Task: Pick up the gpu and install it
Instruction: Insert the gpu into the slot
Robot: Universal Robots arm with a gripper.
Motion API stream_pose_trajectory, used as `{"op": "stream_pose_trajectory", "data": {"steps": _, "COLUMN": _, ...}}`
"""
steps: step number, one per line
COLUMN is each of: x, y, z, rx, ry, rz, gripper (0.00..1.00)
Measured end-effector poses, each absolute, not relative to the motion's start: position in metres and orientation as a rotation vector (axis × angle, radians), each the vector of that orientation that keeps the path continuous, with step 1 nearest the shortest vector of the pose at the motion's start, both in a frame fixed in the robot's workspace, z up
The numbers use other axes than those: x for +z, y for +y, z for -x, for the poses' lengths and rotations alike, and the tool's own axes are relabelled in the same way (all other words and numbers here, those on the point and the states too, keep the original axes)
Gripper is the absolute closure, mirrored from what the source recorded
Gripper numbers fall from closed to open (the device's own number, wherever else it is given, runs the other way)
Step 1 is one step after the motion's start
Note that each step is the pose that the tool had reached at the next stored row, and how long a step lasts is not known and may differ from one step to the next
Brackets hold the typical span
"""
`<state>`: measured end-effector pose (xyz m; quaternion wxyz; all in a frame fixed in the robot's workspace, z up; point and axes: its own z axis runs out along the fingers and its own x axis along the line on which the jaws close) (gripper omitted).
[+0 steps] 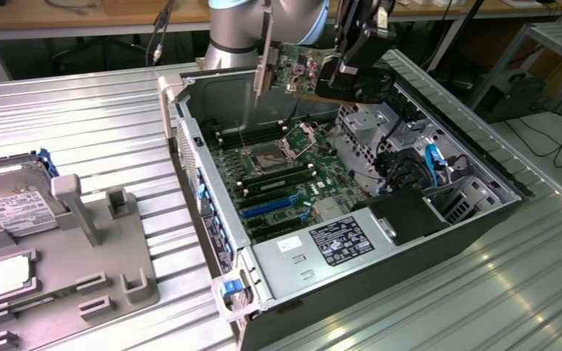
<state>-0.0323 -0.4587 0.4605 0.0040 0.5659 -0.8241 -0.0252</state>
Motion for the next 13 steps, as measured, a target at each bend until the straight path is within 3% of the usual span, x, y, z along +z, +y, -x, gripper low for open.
{"op": "stream_pose_trajectory", "data": {"steps": 13, "x": 0.4589, "y": -0.4587, "z": 0.0324, "rx": -0.064, "ry": -2.421, "rz": -2.004, "gripper": 0.72}}
